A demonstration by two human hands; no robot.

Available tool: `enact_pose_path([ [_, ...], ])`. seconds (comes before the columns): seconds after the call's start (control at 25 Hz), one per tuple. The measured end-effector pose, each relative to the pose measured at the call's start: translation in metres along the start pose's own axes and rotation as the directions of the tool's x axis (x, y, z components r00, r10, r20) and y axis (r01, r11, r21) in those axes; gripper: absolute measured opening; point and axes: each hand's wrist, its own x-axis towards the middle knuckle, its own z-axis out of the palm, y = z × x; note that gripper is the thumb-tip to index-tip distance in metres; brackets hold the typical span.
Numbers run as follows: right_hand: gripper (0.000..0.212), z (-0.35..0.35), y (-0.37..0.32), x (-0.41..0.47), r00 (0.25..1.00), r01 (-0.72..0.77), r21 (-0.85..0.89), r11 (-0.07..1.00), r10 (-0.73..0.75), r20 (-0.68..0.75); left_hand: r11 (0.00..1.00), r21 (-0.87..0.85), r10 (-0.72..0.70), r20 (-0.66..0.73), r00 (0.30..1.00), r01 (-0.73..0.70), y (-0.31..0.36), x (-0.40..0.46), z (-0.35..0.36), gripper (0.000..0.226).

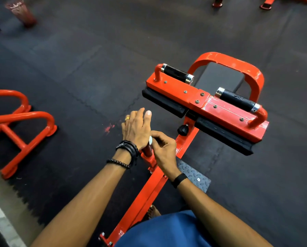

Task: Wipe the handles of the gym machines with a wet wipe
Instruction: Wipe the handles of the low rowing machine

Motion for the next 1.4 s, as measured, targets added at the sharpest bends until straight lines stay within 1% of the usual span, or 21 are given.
enact_pose_path([
  [0.04, 0.027, 0.000, 0.007, 0.000, 1.000, 0.022, -0.028, 0.999, -0.022, 0.010, 1.000, 0.008, -0.007, 0.002, 1.000, 0.007, 0.000, 0.000, 0.000, 0.052],
  [0.08, 0.029, -0.001, 0.019, 0.000, 1.000, 0.008, -0.085, 0.996, -0.006, 0.019, 1.000, 0.019, -0.012, 0.008, 1.000, 0.012, 0.001, 0.001, 0.000, 0.052],
  [0.2, 0.028, -0.005, 0.062, 0.008, 0.973, -0.168, -0.280, 0.945, 0.204, 0.107, 0.999, 0.046, -0.028, 0.011, 1.000, 0.028, 0.002, 0.000, -0.002, 0.053],
  [0.24, 0.027, -0.007, 0.068, 0.015, 0.955, -0.188, -0.334, 0.924, 0.251, 0.158, 0.998, 0.052, -0.036, 0.007, 0.999, 0.036, 0.002, 0.000, -0.002, 0.053],
  [0.32, 0.024, -0.009, 0.058, 0.032, 0.932, -0.127, -0.382, 0.915, 0.242, 0.270, 0.996, 0.068, -0.058, 0.002, 0.998, 0.058, 0.001, 0.000, -0.002, 0.053],
  [0.36, 0.022, -0.010, 0.048, 0.039, 0.923, -0.088, -0.348, 0.933, 0.208, 0.325, 0.995, 0.071, -0.073, 0.004, 0.997, 0.073, 0.000, 0.000, -0.002, 0.054],
  [0.44, 0.020, -0.011, 0.026, 0.046, 0.912, -0.042, -0.187, 0.981, 0.114, 0.395, 0.991, 0.072, -0.110, -0.002, 0.994, 0.110, 0.001, 0.000, -0.002, 0.056],
  [0.52, 0.022, -0.010, 0.019, 0.043, 0.916, -0.056, -0.083, 0.995, 0.084, 0.393, 0.987, 0.076, -0.142, -0.015, 0.990, 0.143, 0.001, 0.000, -0.001, 0.056],
  [0.56, 0.022, -0.010, 0.024, 0.040, 0.915, -0.064, -0.104, 0.993, 0.100, 0.390, 0.984, 0.076, -0.160, -0.026, 0.987, 0.162, 0.001, -0.001, -0.001, 0.056],
  [0.64, 0.021, -0.012, 0.043, 0.041, 0.894, -0.073, -0.238, 0.968, 0.170, 0.416, 0.976, 0.079, -0.199, -0.053, 0.979, 0.203, 0.002, 0.000, -0.001, 0.055],
  [0.72, 0.023, -0.018, 0.056, 0.052, 0.850, -0.064, -0.387, 0.920, 0.253, 0.461, 0.964, 0.092, -0.243, -0.089, 0.966, 0.251, 0.002, -0.001, -0.001, 0.055],
  [0.8, 0.024, -0.020, 0.047, 0.062, 0.811, -0.036, -0.441, 0.897, 0.284, 0.512, 0.949, 0.074, -0.294, -0.142, 0.945, 0.306, 0.003, -0.004, 0.001, 0.054],
  [0.84, 0.023, -0.021, 0.036, 0.065, 0.804, -0.022, -0.425, 0.905, 0.268, 0.531, 0.943, 0.056, -0.313, -0.174, 0.934, 0.327, 0.003, -0.005, 0.002, 0.055],
  [0.92, 0.017, -0.024, 0.004, 0.065, 0.786, -0.062, -0.298, 0.953, 0.231, 0.574, 0.929, 0.024, -0.351, -0.259, 0.900, 0.369, 0.004, -0.007, 0.004, 0.060],
  [0.96, 0.013, -0.028, -0.013, 0.065, 0.761, -0.117, -0.218, 0.969, 0.229, 0.607, 0.920, -0.001, -0.374, -0.303, 0.877, 0.392, 0.005, -0.009, 0.006, 0.065],
  [1.04, 0.007, -0.045, -0.044, 0.068, 0.674, -0.231, -0.135, 0.964, 0.258, 0.692, 0.912, -0.049, -0.393, -0.382, 0.837, 0.406, 0.013, -0.018, 0.010, 0.077],
  [1.08, 0.004, -0.057, -0.058, 0.072, 0.621, -0.273, -0.132, 0.953, 0.279, 0.733, 0.917, -0.060, -0.382, -0.419, 0.824, 0.395, 0.019, -0.025, 0.015, 0.081],
  [1.12, 0.005, -0.072, -0.069, 0.077, 0.583, -0.304, -0.137, 0.943, 0.298, 0.756, 0.923, -0.059, -0.364, -0.457, 0.812, 0.380, 0.025, -0.035, 0.022, 0.081],
  [1.16, 0.010, -0.086, -0.077, 0.082, 0.572, -0.327, -0.142, 0.934, 0.315, 0.757, 0.928, -0.060, -0.348, -0.488, 0.800, 0.368, 0.030, -0.043, 0.031, 0.080],
  [1.28, 0.022, -0.126, -0.088, 0.096, 0.590, -0.338, -0.166, 0.926, 0.346, 0.730, 0.922, -0.135, -0.377, -0.527, 0.762, 0.363, 0.047, -0.075, 0.052, 0.074],
  [1.4, 0.022, -0.149, -0.102, 0.098, 0.541, -0.250, -0.211, 0.945, 0.317, 0.779, 0.919, -0.174, -0.383, -0.615, 0.689, 0.355, 0.071, -0.105, 0.074, 0.066],
])
